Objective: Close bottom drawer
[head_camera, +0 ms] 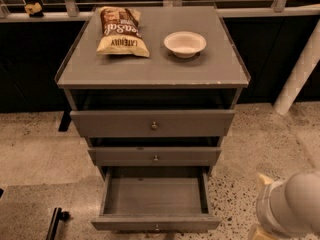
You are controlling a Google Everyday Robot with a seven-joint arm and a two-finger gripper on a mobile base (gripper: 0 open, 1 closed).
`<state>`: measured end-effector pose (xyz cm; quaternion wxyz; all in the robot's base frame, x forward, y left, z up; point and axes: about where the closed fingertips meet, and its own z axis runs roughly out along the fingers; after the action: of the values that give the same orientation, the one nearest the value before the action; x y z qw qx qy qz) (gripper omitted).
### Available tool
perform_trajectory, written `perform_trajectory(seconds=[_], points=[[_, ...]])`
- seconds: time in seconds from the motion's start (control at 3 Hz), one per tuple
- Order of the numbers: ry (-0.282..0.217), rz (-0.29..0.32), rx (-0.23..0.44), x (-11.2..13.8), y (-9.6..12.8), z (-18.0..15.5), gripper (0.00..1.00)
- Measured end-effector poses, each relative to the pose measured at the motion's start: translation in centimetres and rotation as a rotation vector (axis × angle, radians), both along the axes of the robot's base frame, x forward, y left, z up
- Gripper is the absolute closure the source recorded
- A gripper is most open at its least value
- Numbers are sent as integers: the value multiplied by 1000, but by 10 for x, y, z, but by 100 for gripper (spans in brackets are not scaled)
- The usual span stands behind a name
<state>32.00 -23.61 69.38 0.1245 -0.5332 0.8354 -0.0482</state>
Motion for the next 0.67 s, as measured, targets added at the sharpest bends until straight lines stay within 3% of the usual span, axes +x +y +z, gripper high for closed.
perform_trajectory(seconds=[0.67], points=[[-17, -38, -48, -33, -17, -101, 0]])
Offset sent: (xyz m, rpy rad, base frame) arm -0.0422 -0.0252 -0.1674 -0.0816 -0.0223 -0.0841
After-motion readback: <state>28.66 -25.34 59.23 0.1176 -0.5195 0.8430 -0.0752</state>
